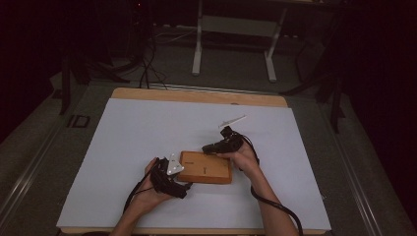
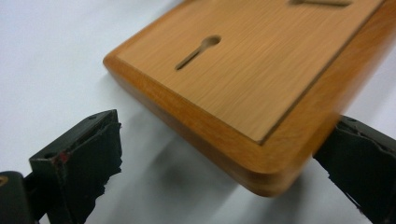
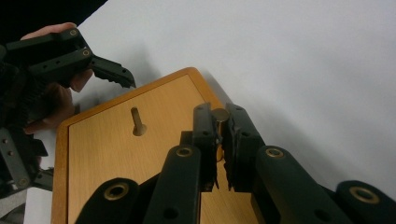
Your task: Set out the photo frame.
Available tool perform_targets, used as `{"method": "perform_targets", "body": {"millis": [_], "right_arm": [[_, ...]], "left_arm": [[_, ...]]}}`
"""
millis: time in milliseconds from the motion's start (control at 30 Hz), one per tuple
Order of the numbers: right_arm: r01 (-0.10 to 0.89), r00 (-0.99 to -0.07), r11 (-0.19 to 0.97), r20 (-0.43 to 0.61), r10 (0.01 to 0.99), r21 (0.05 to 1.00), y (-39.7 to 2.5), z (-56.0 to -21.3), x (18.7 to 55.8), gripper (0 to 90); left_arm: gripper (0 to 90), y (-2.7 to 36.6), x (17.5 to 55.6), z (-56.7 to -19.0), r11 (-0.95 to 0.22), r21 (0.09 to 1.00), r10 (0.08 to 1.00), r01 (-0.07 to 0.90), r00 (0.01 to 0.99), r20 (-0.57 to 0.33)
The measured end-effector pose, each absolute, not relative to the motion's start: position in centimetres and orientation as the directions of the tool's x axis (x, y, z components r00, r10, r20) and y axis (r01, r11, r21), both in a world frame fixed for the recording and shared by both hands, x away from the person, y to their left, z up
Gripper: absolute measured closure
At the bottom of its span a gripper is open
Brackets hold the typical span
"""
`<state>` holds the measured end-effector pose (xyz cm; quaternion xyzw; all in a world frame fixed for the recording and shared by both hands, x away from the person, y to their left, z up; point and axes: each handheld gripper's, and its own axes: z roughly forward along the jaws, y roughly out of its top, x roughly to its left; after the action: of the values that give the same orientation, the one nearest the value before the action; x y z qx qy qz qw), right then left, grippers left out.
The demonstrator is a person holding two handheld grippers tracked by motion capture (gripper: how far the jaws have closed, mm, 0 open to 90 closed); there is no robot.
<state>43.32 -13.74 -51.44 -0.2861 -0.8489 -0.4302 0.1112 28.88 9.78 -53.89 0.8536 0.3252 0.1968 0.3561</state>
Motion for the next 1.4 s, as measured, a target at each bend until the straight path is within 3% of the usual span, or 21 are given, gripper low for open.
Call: {"method": "perform_targets", "body": {"millis": [633,867,1400], "right_arm": [[0.593,-0.803,0.468,0.440,0.403,0.655,-13.7,-51.4,43.6,84.6],[0.596,-0.799,0.459,0.427,0.423,0.659,-13.6,-51.3,43.6,84.5],[0.552,-0.827,0.524,0.346,0.443,0.649,-13.0,-51.4,43.1,80.6]], "left_arm": [[5.2,8.1,28.3,-53.3,-0.542,0.797,0.669,0.266,0.711,0.217],[20.1,8.4,27.7,-52.8,-0.511,0.837,0.663,0.197,0.709,0.238],[28.8,8.6,27.8,-52.4,-0.492,0.855,0.654,0.163,0.717,0.240]]}}
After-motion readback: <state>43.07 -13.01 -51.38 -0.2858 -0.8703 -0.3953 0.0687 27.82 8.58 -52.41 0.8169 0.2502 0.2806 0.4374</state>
